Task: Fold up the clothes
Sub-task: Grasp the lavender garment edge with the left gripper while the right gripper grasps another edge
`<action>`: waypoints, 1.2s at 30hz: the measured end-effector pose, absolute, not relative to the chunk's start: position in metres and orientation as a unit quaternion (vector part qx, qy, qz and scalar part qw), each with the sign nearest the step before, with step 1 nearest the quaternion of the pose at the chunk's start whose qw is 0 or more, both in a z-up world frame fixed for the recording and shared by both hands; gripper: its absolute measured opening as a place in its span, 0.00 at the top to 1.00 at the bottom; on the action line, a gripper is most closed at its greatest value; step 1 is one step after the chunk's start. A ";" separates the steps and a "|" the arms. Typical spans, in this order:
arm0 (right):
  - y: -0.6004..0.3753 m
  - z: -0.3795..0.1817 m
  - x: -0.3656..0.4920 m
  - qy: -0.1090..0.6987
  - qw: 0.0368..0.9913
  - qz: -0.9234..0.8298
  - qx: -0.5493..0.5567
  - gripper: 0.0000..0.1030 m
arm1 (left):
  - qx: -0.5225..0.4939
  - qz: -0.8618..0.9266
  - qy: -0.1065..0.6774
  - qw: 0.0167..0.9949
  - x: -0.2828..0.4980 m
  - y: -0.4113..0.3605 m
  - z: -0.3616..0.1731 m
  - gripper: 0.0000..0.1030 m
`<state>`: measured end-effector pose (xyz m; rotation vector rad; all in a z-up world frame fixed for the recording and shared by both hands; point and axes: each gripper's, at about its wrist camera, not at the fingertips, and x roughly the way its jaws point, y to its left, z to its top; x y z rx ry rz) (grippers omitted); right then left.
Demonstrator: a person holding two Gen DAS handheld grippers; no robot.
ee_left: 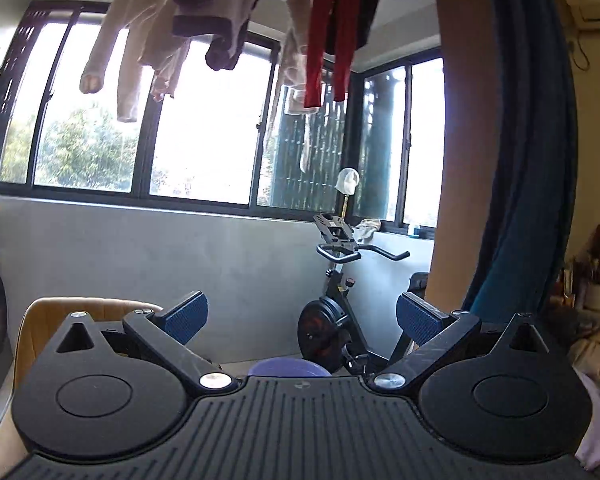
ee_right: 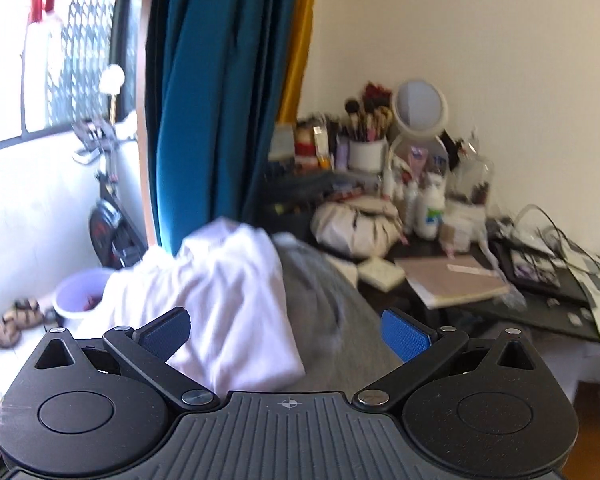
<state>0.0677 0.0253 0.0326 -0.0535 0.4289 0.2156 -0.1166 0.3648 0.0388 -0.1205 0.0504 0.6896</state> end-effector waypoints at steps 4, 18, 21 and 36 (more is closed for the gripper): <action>0.011 0.020 0.079 0.208 0.970 0.120 -0.025 0.01 | -0.068 0.326 0.091 0.939 -0.079 0.352 0.014 0.00; 0.009 -0.044 0.096 0.289 0.949 0.100 -0.070 0.01 | 0.272 0.077 0.264 0.922 0.024 0.242 -0.153 0.01; 0.015 -0.054 0.102 0.310 0.944 0.082 -0.071 0.01 | 0.329 0.045 0.255 0.908 0.041 0.235 -0.187 0.00; 0.066 -0.086 0.129 0.345 0.932 0.007 -0.116 0.01 | 0.185 -0.065 0.269 0.943 0.098 0.325 -0.147 0.92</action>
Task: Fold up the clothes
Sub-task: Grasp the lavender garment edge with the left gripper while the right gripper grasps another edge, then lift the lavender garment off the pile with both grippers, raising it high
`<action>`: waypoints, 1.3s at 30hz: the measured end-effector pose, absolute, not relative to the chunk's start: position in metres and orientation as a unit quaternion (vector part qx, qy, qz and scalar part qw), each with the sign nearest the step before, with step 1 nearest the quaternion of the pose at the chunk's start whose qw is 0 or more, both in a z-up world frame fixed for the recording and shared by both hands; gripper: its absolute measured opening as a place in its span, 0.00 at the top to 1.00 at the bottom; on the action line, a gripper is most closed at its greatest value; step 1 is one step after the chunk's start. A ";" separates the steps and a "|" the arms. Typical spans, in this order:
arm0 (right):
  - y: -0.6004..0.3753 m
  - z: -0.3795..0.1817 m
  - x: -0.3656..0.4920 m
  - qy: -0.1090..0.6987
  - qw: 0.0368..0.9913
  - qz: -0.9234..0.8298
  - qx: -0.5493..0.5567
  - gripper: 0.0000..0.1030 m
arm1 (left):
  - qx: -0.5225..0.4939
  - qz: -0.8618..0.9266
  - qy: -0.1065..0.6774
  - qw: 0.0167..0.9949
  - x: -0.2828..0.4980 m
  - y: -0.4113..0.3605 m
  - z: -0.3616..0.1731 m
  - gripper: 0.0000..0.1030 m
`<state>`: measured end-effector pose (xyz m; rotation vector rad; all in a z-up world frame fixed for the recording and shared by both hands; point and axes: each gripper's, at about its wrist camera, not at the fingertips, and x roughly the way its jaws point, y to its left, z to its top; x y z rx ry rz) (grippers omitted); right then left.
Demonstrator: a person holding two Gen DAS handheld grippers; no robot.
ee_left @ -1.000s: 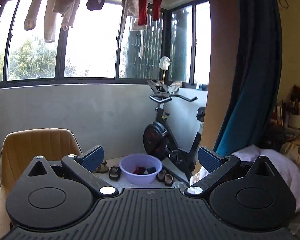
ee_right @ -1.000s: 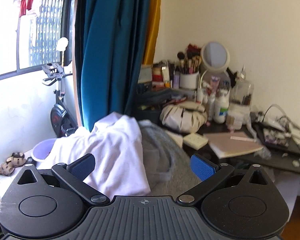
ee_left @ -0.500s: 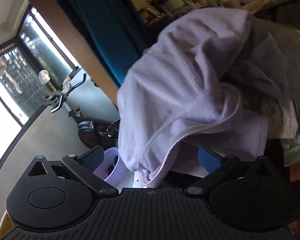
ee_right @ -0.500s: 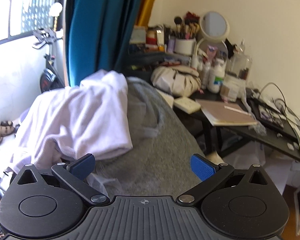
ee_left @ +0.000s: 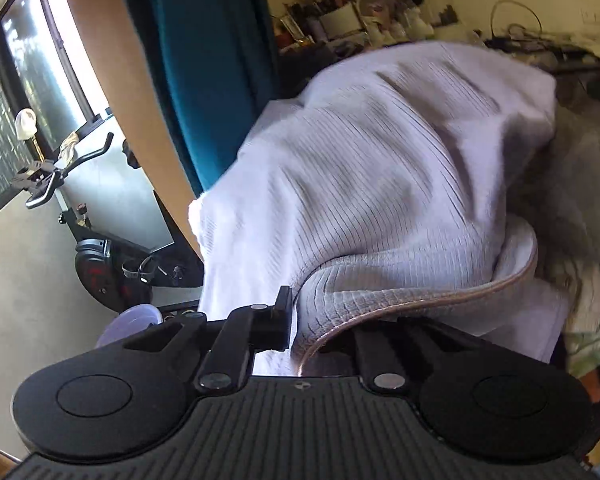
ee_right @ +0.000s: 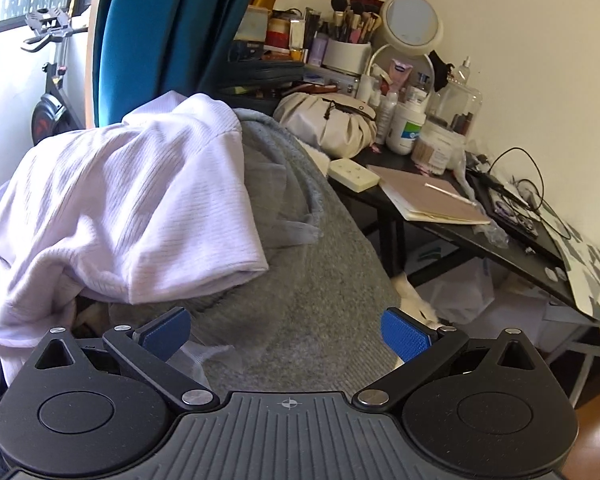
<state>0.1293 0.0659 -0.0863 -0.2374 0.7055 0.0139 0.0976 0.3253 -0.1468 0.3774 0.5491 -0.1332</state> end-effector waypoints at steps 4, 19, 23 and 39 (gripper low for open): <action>0.087 -0.090 0.126 0.322 0.935 0.026 -0.143 0.01 | 0.134 -0.064 0.256 0.955 0.098 0.357 -0.105 0.93; 0.185 -0.071 0.109 0.197 0.935 0.192 -0.224 0.01 | 0.018 -0.108 0.224 0.968 0.127 0.379 -0.012 0.93; 0.213 -0.069 0.103 0.188 0.930 0.225 -0.221 0.01 | -0.021 -0.120 0.229 0.966 0.135 0.387 0.002 0.93; 0.218 -0.035 0.151 0.169 0.973 0.118 -0.099 0.77 | -0.020 -0.109 0.240 0.965 0.125 0.401 -0.016 0.84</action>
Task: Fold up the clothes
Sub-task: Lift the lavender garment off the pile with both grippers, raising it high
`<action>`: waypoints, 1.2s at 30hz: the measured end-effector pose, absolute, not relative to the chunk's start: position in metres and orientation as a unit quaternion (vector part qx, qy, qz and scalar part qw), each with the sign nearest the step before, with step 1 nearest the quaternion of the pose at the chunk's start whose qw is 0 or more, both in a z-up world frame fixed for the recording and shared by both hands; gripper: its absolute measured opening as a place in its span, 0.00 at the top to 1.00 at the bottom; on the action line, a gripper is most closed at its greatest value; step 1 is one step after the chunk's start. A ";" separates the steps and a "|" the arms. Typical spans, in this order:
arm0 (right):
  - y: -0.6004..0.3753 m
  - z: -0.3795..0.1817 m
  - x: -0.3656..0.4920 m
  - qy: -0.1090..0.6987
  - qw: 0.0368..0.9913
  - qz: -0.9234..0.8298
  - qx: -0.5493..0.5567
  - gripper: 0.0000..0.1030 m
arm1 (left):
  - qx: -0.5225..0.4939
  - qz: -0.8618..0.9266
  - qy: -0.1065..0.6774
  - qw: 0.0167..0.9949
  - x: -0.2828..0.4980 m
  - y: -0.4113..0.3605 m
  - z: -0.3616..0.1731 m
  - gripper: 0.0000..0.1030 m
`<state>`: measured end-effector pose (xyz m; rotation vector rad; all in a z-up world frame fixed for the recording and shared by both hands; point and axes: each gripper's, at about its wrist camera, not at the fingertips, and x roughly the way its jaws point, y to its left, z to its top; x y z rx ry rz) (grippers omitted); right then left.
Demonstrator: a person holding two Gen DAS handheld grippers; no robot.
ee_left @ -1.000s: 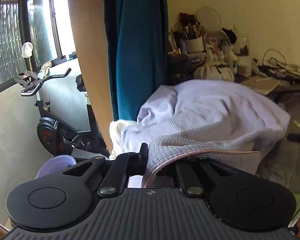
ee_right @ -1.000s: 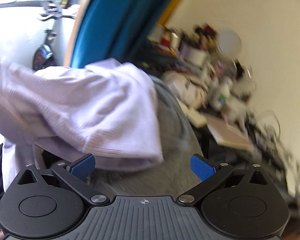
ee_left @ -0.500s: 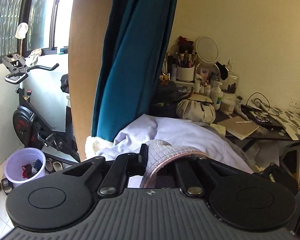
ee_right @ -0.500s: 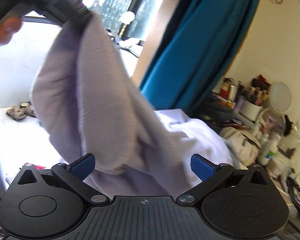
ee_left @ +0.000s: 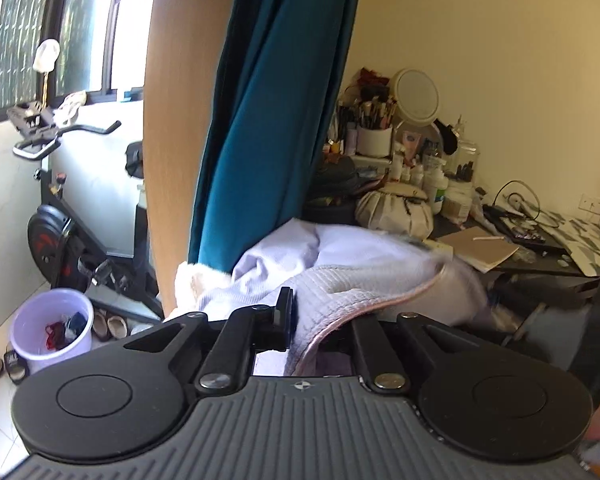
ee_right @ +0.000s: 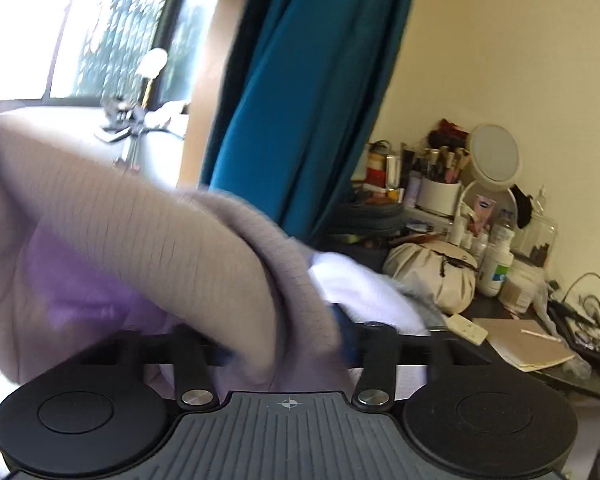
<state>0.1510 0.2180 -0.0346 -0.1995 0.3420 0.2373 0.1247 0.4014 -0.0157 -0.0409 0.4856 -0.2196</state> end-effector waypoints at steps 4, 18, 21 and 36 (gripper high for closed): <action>0.207 0.000 0.149 0.146 0.979 0.125 -0.069 0.81 | -0.008 -0.067 0.253 0.965 0.126 0.397 -0.048 0.33; 0.200 0.080 0.141 0.112 0.981 0.158 -0.028 0.82 | 0.078 -0.010 0.314 0.946 0.146 0.349 -0.121 0.27; 0.194 0.090 0.135 0.106 0.981 0.161 -0.026 0.82 | 0.018 0.059 0.294 0.954 0.155 0.372 -0.114 0.36; 0.139 0.067 0.147 0.131 0.984 0.117 0.022 0.54 | -0.073 0.054 -0.038 0.995 0.106 0.411 0.091 0.90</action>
